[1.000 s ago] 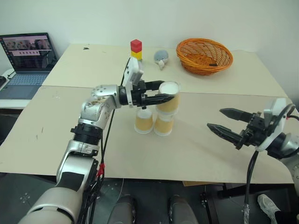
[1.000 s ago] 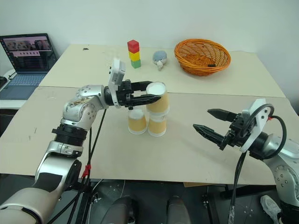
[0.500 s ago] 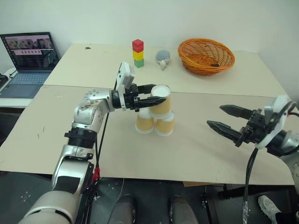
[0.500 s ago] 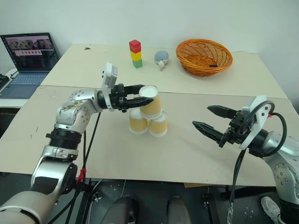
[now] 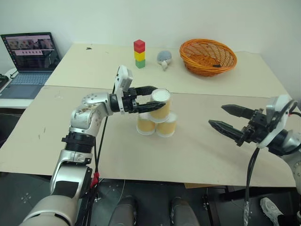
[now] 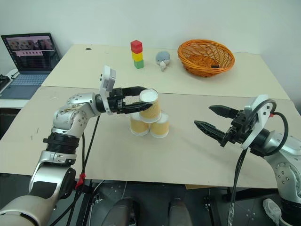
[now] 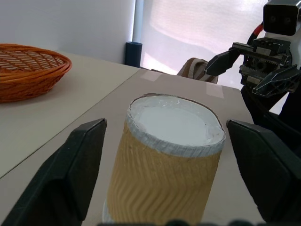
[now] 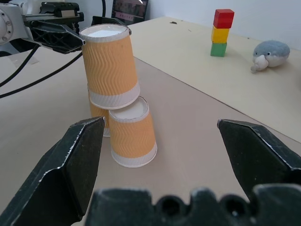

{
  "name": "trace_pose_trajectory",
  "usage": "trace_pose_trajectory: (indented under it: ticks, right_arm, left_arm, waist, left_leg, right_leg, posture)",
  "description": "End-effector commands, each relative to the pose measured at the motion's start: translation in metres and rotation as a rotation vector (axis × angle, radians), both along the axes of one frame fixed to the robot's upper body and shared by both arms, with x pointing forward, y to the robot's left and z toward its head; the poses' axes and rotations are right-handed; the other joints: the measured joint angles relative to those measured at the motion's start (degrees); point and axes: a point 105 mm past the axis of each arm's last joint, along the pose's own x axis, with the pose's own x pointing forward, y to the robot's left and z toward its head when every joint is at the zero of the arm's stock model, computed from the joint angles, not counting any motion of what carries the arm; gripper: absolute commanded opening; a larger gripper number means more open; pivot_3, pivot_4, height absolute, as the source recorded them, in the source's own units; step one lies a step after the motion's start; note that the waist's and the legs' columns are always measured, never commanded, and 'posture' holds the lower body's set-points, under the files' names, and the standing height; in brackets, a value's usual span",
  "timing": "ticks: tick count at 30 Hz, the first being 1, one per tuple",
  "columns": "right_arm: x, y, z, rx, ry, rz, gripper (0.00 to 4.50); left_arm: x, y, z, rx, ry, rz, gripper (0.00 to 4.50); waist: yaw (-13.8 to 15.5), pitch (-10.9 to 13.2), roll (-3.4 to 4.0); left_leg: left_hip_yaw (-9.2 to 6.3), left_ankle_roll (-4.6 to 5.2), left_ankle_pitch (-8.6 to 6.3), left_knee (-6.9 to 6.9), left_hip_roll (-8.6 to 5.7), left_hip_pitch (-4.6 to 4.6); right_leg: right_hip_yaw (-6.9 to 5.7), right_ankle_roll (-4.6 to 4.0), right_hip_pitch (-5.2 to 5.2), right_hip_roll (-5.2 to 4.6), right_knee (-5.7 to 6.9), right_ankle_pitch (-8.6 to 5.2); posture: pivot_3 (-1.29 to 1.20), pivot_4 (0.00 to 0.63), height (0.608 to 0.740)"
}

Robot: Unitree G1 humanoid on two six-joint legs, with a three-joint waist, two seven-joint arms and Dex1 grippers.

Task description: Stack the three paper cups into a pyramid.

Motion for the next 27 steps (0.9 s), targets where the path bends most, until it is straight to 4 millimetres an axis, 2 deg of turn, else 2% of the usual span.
trace_pose_trajectory:
  ticks: [1,5,7,12,14,17,19,22,25,27]
  right_arm:
    - [-0.002,-0.001,0.011,-0.015,-0.042,0.004,4.5]
    - [-0.002,-0.001,0.011,-0.007,-0.04,0.006,4.5]
    - [-0.002,-0.001,0.01,-0.008,-0.038,0.008,4.5]
    - [-0.001,0.0,0.01,-0.007,-0.034,0.011,4.5]
    - [-0.001,0.0,0.009,-0.006,-0.029,0.014,4.5]
    - [0.0,0.0,0.01,-0.005,-0.03,0.018,4.5]
    - [0.001,-0.001,0.01,-0.003,-0.03,0.016,4.5]
    - [0.003,-0.004,0.009,-0.002,-0.028,0.001,4.5]
    - [0.006,-0.01,0.003,-0.003,-0.017,-0.042,4.5]
    - [0.009,-0.019,0.0,-0.002,-0.027,-0.109,4.5]
  left_arm:
    - [-0.004,-0.003,0.013,-0.041,-0.043,-0.007,4.48]
    - [0.0,-0.002,0.019,-0.071,-0.034,0.023,4.48]
    - [0.001,-0.001,0.031,-0.106,-0.054,0.04,4.48]
    - [-0.007,0.013,0.094,-0.3,-0.128,0.089,4.48]
    - [-0.013,0.019,0.107,-0.342,-0.129,0.101,4.48]
    - [-0.023,0.032,0.116,-0.415,-0.078,0.116,4.48]
    - [-0.026,0.039,0.114,-0.432,-0.057,0.152,4.48]
    - [-0.021,0.06,0.094,-0.427,-0.009,0.304,4.48]
    - [-0.013,0.089,0.062,-0.407,0.049,0.531,4.48]
    - [-0.017,0.107,0.042,-0.397,0.06,0.639,4.48]
  waist:
    - [0.05,0.0,0.0]
    - [0.05,0.0,0.0]
    - [0.05,0.0,0.0]
    - [0.03,0.01,-0.01]
    - [0.01,0.0,0.0]
    - [-0.14,0.0,0.0]
    - [-0.24,0.0,0.0]
    - [-0.43,0.0,0.0]
    - [-0.74,0.0,0.01]
    - [-0.7,0.0,-0.01]
  left_leg:
    - [0.0,0.0,0.0,0.0,0.0,0.0]
    - [0.0,0.0,0.0,0.0,0.0,0.0]
    - [0.0,0.0,0.0,0.0,0.01,0.0]
    - [-0.03,0.0,0.0,0.02,0.02,-0.01]
    - [-0.03,0.0,0.0,0.01,0.02,-0.01]
    - [-0.04,0.01,0.0,0.0,0.02,0.03]
    - [-0.06,-0.01,0.01,0.0,0.04,0.04]
    - [-0.08,-0.04,0.03,-0.01,0.04,0.23]
    - [-0.08,-0.05,0.03,-0.06,0.03,0.35]
    - [-0.08,-0.06,0.04,-0.07,0.03,0.35]
  right_leg:
    - [0.0,0.0,0.0,0.0,0.0,0.0]
    - [0.0,0.0,0.0,0.0,0.0,0.0]
    - [0.0,0.0,0.0,0.0,0.0,0.0]
    - [0.0,0.0,-0.01,0.0,0.01,0.0]
    - [0.0,0.01,-0.01,-0.01,0.0,0.0]
    - [0.0,0.0,0.02,-0.03,0.01,0.0]
    - [0.0,0.01,0.02,-0.03,0.05,0.0]
    - [0.03,0.0,0.18,-0.03,0.09,0.0]
    - [0.07,0.0,0.28,-0.04,0.07,0.0]
    - [0.06,0.0,0.26,-0.04,0.08,0.0]
  posture:
    - [0.0,0.15,0.681]
    - [0.0,0.15,0.681]
    - [0.0,0.15,0.681]
    - [0.0,0.15,0.681]
    - [0.0,0.15,0.681]
    - [0.0,0.15,0.681]
    - [0.0,0.15,0.681]
    - [0.0,0.15,0.681]
    - [0.0,0.15,0.681]
    - [0.0,0.15,0.681]
